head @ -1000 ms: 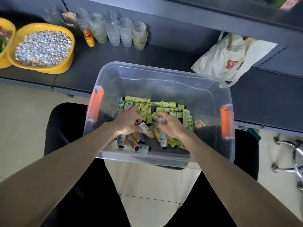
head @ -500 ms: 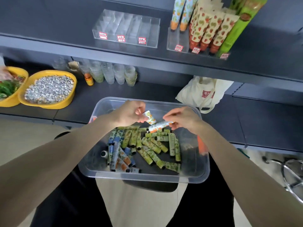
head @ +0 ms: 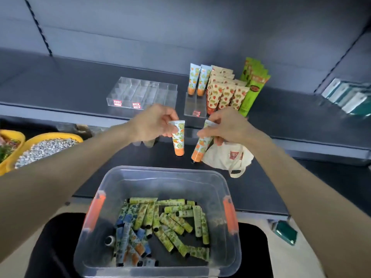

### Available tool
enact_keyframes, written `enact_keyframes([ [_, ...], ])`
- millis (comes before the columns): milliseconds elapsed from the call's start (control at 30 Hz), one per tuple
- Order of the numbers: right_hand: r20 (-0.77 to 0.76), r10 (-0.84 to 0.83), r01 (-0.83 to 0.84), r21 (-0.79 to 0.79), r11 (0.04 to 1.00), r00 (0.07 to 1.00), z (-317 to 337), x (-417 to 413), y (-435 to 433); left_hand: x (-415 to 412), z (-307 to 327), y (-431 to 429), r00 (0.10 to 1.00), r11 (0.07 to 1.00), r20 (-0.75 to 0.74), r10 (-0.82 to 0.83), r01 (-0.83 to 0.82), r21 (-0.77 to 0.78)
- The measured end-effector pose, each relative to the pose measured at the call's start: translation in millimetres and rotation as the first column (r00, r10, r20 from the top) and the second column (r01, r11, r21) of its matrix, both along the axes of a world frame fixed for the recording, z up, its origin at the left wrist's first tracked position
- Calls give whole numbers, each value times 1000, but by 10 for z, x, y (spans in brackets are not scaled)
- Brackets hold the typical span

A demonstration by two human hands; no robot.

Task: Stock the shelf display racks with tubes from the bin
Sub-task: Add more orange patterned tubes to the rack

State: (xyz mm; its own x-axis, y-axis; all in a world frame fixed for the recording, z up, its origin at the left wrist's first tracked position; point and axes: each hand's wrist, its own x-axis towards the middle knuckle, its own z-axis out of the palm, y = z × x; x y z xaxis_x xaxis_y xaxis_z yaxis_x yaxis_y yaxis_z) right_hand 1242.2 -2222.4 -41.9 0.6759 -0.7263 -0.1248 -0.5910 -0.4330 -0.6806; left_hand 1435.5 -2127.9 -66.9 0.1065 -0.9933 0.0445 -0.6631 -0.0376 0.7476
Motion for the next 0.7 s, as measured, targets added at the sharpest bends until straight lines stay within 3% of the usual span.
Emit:
enact_keyframes([
  [167,-47,-10,1,-193,981,999,598,110,-404,150,540,-421,987,985,159,25,3,-171],
  [367,-31,-53,37,-377,926,998,1092,300,-758,259,904,-949,954,973,291,75,-7,-229],
  [533,-132,-37,-9,-333,943,991,1106,535,-1080,377,913,-1283,939,977,336,76,-3,-212],
  [700,-71,-40,15,-333,943,997,998,773,-1330,506,836,-1535,949,980,310,66,-3,-199],
])
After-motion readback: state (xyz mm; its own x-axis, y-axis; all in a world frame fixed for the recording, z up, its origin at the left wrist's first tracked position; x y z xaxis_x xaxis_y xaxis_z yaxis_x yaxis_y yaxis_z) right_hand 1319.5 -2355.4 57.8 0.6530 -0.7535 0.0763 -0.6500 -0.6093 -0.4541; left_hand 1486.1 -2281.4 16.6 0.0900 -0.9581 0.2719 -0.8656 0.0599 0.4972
